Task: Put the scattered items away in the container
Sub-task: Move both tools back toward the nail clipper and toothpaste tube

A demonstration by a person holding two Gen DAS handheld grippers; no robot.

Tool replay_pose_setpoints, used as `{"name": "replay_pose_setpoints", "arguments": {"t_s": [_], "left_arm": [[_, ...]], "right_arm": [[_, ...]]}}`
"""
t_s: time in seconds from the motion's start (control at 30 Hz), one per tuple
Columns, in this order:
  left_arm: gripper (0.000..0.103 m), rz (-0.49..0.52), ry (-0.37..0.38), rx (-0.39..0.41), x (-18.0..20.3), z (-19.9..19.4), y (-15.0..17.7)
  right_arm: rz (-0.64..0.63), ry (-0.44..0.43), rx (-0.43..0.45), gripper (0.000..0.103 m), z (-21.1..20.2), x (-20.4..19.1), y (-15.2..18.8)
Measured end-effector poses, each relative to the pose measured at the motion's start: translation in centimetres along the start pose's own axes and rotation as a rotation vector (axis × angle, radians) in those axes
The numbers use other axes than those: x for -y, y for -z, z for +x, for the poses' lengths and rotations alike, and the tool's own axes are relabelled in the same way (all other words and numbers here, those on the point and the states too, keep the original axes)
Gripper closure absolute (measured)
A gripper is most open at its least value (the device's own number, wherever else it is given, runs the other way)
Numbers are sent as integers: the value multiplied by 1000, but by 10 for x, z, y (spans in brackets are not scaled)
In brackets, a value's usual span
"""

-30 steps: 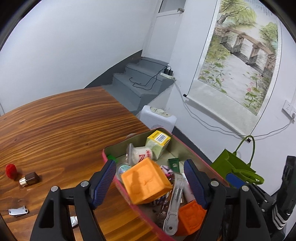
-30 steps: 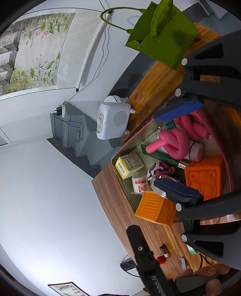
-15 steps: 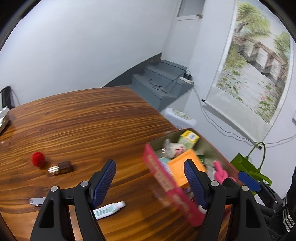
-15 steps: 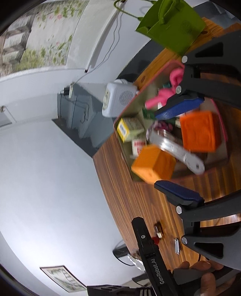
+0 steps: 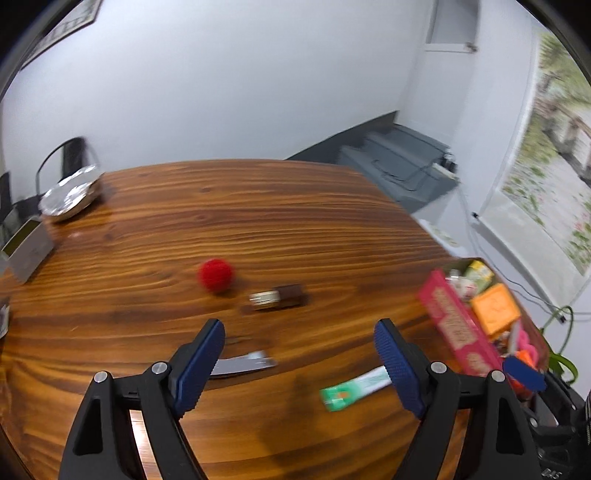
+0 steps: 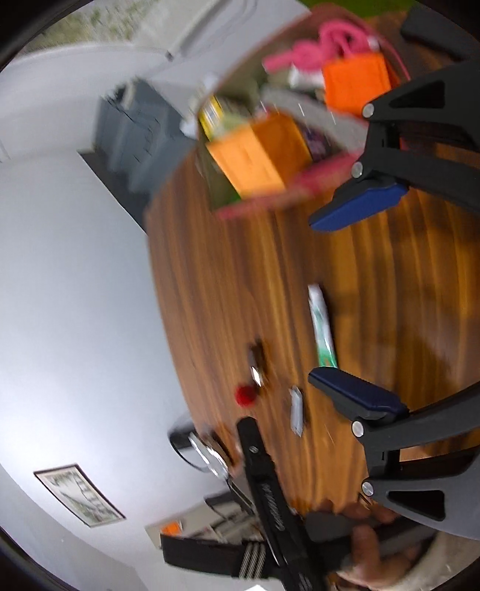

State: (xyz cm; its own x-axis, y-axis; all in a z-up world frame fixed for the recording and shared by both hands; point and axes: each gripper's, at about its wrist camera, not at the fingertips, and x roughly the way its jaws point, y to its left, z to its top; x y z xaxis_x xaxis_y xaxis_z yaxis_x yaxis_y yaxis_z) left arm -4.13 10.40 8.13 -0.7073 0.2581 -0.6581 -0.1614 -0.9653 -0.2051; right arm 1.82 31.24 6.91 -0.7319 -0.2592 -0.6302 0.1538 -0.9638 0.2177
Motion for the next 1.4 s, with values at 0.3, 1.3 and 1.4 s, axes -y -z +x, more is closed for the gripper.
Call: {"name": "replay_pose_setpoints", "arguments": {"t_s": [0.3, 1.3, 1.4], "left_arm": [[18, -75, -42, -51, -56, 16, 10], [18, 33, -51, -120, -74, 42, 23], [18, 90, -65, -141, -66, 50, 26]], "right_arm": [[3, -119, -223, 24, 55, -25, 15], [-127, 16, -294, 24, 141, -47, -17], [-113, 11, -293, 24, 140, -45, -17]]}}
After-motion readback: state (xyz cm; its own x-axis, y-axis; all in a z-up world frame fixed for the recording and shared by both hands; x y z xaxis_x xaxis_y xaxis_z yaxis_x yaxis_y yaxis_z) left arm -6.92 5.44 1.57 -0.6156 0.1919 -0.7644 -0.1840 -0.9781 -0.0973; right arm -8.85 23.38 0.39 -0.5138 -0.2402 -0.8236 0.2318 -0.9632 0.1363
